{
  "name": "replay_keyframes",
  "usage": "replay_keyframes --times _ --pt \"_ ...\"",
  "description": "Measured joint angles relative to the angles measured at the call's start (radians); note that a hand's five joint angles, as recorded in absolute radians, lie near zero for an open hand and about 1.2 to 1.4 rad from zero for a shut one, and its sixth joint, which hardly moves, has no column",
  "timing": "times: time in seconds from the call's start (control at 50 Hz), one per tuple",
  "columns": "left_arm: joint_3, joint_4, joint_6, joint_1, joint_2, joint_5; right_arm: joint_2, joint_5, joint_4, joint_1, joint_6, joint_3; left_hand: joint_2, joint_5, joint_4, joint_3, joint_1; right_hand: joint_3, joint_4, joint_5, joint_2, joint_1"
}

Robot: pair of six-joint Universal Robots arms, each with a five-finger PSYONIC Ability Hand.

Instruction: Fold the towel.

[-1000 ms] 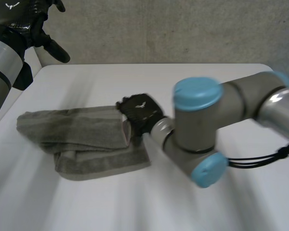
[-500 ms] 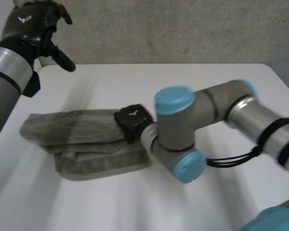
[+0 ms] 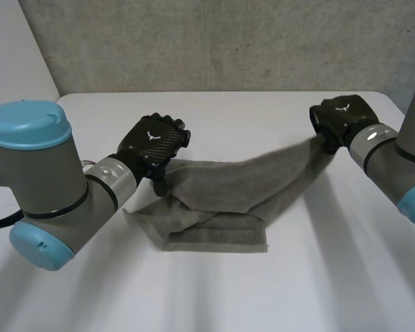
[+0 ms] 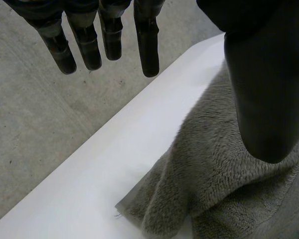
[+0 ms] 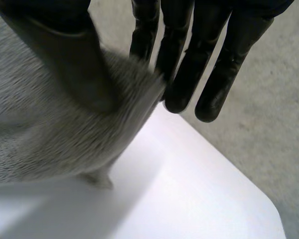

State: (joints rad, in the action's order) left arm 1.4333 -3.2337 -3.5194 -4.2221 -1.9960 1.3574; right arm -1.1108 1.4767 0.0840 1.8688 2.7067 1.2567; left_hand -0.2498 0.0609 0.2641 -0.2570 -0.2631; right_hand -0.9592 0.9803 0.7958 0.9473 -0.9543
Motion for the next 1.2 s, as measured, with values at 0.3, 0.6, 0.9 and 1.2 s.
replay_keyframes --times 0.3,0.6,0.9,1.2 --pt "0.138 0.033 -0.004 0.007 0.134 -0.001 -0.048 0.093 -0.036 0.083 -0.024 0.157 0.0 0.0 0.0 0.0 0.0 0.721 -0.733 -0.74 -0.713 0.726" --pt "0.41 -0.01 -0.02 0.101 0.198 -0.101 -0.176 -0.029 -0.075 0.098 -0.152 0.343 0.0 0.003 0.0 0.0 0.0 0.721 -0.733 -0.74 -0.713 0.726" --pt "0.353 -0.078 -0.063 0.077 0.051 -0.092 -0.167 -0.043 -0.089 0.058 -0.177 0.439 -0.019 0.047 0.002 -0.003 -0.002 0.721 -0.733 -0.74 -0.713 0.726" --pt "0.31 -0.141 -0.316 -0.019 -0.049 -0.017 -0.158 -0.087 -0.102 0.021 -0.167 0.467 -0.047 0.065 0.017 -0.024 -0.036 0.721 -0.733 -0.74 -0.713 0.726"
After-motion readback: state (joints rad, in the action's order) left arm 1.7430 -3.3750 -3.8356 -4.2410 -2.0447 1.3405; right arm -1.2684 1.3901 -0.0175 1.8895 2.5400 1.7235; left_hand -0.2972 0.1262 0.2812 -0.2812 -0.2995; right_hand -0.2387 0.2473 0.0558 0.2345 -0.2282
